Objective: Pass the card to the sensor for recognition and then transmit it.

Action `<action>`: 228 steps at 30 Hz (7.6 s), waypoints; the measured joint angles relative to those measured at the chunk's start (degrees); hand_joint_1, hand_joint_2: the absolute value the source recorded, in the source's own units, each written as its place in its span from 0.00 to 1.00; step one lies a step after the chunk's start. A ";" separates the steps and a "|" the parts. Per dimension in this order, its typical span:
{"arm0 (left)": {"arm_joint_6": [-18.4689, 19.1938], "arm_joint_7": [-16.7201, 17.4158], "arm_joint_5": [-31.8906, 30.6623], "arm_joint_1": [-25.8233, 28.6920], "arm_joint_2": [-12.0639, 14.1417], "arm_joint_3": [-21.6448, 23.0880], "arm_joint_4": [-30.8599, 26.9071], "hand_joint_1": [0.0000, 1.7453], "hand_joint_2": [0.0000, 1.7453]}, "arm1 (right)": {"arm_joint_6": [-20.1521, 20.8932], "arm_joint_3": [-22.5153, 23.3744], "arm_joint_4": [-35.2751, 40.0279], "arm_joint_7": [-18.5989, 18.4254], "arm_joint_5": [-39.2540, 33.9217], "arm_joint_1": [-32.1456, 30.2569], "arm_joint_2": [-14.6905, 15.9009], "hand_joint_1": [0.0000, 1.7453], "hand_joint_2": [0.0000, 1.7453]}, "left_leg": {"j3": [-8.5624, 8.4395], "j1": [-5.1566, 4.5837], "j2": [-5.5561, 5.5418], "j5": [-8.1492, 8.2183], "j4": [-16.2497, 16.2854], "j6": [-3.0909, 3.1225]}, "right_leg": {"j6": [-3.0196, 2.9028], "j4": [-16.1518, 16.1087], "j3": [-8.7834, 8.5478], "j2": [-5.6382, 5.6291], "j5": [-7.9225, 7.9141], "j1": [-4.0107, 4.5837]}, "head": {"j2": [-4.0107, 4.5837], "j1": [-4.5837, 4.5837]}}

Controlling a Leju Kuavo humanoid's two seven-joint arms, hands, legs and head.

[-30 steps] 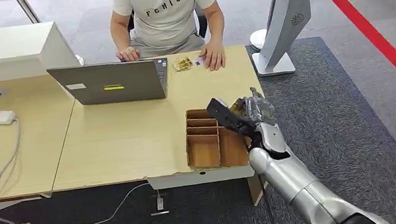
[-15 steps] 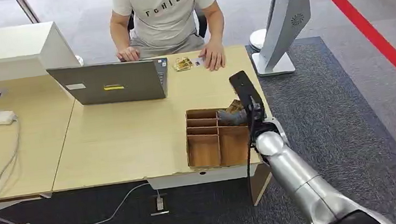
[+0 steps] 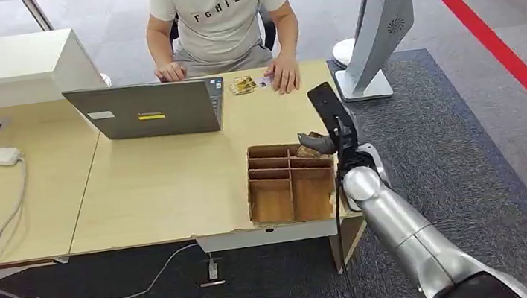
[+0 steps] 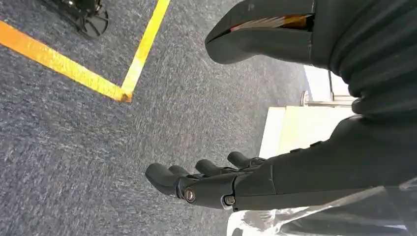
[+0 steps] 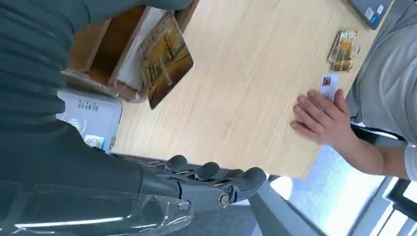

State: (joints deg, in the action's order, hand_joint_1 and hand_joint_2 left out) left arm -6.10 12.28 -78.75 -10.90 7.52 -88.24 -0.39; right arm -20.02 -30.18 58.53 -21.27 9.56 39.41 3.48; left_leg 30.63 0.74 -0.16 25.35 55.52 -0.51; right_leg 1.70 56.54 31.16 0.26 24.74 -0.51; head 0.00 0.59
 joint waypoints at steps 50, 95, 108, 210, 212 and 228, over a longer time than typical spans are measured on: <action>-0.81 0.39 1.90 -0.14 -0.31 0.00 0.00 0.04 1.00 | 4.92 -0.76 -6.67 -3.89 25.08 -2.91 -3.24 0.04 1.00 | 0.00 0.01 0.00 0.00 0.00 0.00 | 0.00 0.00 0.02 0.00 0.00 0.01 | 0.00 0.00; -2.73 0.37 1.22 -0.21 -1.51 0.00 0.00 0.06 1.00 | 3.65 -0.96 -8.57 -4.24 27.44 -2.35 -5.09 1.00 1.00 | -0.01 0.00 0.01 0.00 0.00 0.00 | 0.00 -0.01 0.02 0.00 0.00 0.00 | 0.00 0.02; -2.73 0.37 1.18 -0.22 -1.51 0.00 0.00 0.07 1.00 | 3.65 -0.94 -8.57 -4.24 27.64 -2.45 -5.42 1.00 1.00 | -0.01 0.00 0.01 0.00 0.00 0.00 | 0.01 -0.02 0.02 0.00 0.00 0.00 | 0.00 0.00; -16.83 -1.03 -0.29 -0.24 -6.86 0.00 0.04 0.09 1.00 | -19.17 0.72 -13.01 20.81 46.83 -0.38 -17.68 1.00 1.00 | 0.04 0.03 0.01 0.00 0.00 -0.01 | -0.03 -0.04 0.06 0.00 0.02 0.05 | 0.00 0.02; -17.53 -0.90 0.18 -0.24 -7.02 0.00 0.04 0.09 1.00 | -19.17 0.83 -13.01 20.59 47.25 -0.38 -17.68 1.00 1.00 | 0.04 0.03 0.01 0.00 0.00 -0.01 | -0.03 -0.04 0.07 0.00 0.02 0.05 | 0.00 0.00; -18.64 -1.55 0.48 -0.26 -7.89 0.00 0.04 0.09 1.00 | -17.93 1.22 -13.29 22.44 30.65 -0.52 -17.14 0.00 1.00 | 0.03 0.03 0.01 0.00 0.00 -0.01 | -0.03 -0.04 0.06 0.00 0.02 0.05 | 0.00 0.02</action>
State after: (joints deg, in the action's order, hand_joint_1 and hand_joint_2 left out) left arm -24.74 10.73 -78.27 -11.16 -0.37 -88.24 -0.35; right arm -37.95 -28.96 45.24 1.17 40.20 38.88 -13.66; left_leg 30.66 0.77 -0.15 25.35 55.52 -0.52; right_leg 1.67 56.50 31.22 0.26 24.76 -0.46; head 0.00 0.61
